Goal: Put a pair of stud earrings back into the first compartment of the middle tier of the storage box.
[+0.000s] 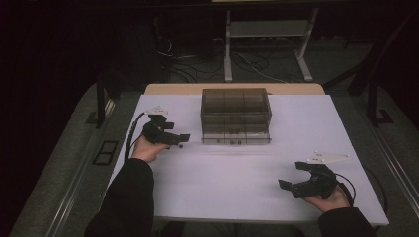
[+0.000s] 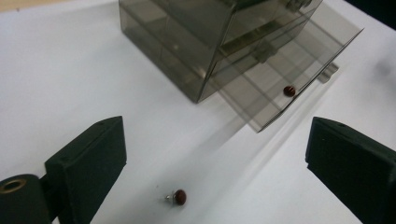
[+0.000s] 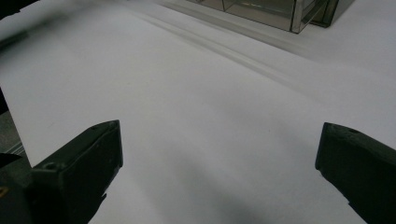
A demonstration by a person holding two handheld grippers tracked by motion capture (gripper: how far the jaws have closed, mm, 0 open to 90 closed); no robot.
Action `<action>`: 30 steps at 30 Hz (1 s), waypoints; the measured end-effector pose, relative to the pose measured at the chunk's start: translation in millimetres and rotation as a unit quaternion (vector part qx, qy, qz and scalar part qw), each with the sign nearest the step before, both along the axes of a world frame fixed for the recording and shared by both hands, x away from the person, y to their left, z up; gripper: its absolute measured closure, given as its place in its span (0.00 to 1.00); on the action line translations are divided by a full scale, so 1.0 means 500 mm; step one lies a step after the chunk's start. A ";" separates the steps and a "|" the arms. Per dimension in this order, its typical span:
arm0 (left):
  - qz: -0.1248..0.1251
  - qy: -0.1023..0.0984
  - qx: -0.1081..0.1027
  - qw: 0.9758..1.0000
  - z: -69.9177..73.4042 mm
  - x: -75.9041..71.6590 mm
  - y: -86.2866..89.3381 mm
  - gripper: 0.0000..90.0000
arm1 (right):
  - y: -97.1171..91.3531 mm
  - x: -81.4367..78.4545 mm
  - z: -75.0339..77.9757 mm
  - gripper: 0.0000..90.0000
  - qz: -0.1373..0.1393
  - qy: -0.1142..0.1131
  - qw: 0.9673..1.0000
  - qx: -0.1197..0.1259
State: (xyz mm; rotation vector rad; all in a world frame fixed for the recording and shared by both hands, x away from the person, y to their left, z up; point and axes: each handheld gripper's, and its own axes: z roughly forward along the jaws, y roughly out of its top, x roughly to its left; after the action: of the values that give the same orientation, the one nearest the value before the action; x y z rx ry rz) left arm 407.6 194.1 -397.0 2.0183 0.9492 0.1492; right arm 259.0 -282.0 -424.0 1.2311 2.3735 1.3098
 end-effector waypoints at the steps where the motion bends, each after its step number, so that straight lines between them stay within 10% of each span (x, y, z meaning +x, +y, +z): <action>1: -0.002 0.001 0.006 1.000 -0.005 0.003 0.002 0.06 | 0.000 0.000 0.000 0.00 0.000 0.000 1.000 0.000; 30: -0.048 0.012 0.078 0.996 -0.070 0.010 -0.001 0.41 | 0.001 0.000 -0.003 0.00 0.003 0.002 1.000 -0.001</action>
State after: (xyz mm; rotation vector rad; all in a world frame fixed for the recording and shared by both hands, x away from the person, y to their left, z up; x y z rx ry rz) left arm 412.6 193.3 -431.8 2.2089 0.8770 0.1507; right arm 259.2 -281.6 -425.3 1.2280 2.3819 1.3077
